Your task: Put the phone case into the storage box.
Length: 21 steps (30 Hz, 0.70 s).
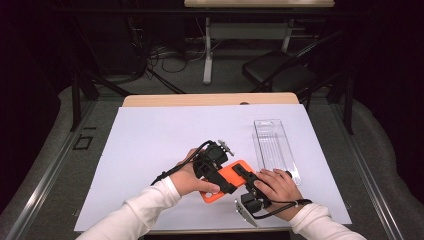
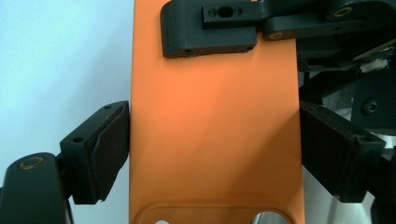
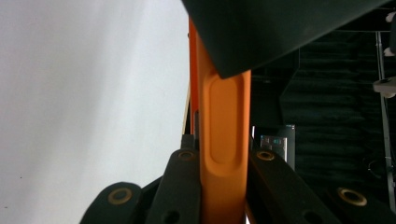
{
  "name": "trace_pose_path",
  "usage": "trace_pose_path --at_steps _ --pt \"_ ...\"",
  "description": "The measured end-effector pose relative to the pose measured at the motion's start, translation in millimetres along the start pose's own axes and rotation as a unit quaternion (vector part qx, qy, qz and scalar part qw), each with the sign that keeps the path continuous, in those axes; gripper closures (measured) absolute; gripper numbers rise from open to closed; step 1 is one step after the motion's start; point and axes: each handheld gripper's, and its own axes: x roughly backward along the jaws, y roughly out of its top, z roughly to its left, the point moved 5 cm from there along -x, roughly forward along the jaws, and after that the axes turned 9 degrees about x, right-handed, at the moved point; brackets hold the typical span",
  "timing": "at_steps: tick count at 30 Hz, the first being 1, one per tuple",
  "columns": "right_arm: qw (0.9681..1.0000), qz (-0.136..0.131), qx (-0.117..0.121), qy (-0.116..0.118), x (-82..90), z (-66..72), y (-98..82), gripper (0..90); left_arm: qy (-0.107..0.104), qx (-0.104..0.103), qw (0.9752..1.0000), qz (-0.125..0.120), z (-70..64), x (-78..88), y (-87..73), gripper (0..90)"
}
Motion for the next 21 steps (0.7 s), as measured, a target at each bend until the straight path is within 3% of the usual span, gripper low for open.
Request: trace_pose_path --at_steps 13,21 --pt "0.9997 0.008 -0.018 0.017 0.6 2.8 -4.9 87.2 0.006 0.000 1.0000 -0.008 -1.1 5.3 -1.1 12.3" --pt "0.9996 0.014 -0.014 0.021 1.8 3.1 -11.7 87.2 0.009 0.002 0.9997 -0.023 1.6 17.6 -2.6 12.3"
